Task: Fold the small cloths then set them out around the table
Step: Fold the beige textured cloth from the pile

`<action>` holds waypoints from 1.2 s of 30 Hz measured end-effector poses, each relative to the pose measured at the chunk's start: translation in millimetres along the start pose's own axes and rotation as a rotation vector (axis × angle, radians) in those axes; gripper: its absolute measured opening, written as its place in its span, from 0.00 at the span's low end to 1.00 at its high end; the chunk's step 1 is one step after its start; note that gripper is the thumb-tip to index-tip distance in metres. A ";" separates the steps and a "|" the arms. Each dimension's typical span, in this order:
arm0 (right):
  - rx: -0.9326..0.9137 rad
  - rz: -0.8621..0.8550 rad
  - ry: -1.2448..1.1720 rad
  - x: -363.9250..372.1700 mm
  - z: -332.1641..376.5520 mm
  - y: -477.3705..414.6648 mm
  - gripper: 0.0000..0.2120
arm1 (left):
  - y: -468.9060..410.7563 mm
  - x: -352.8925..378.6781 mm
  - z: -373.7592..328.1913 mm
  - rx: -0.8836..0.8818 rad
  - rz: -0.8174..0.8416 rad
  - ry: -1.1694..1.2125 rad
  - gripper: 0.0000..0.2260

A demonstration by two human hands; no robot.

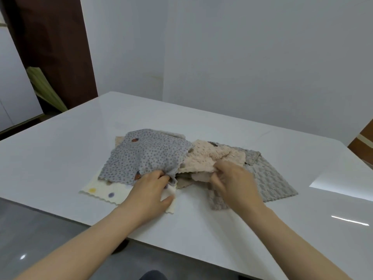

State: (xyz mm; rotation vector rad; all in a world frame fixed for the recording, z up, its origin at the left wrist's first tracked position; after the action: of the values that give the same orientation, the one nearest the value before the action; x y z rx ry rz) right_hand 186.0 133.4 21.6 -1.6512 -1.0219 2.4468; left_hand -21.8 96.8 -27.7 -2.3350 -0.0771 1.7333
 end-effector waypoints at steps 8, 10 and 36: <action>0.065 -0.317 -0.325 -78.3 10.9 -23.3 0.06 | -18.0 -18.1 -4.8 -0.044 -0.051 0.025 0.26; 0.057 -0.314 -0.332 -85.4 12.1 -20.2 0.06 | -14.1 -36.0 -16.9 -0.055 -0.204 0.088 0.23; 0.192 -0.173 -0.281 -165.6 -9.9 3.7 0.06 | 7.3 -119.0 -97.5 0.118 -0.583 0.648 0.09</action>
State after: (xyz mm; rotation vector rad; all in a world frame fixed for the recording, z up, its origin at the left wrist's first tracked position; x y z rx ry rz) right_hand 268.5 75.9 153.6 -1.1376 -0.8769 2.6107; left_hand 34.7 53.3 108.9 -2.3406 -0.4675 0.6663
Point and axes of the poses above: each hand's wrist, its own y-axis away from the middle knuckle, its own x-axis out of the palm, z = x × y, the point moved 3 cm from there along -y, towards the middle knuckle, and after that the axes turned 6 degrees about -z, right-handed, at the moved point
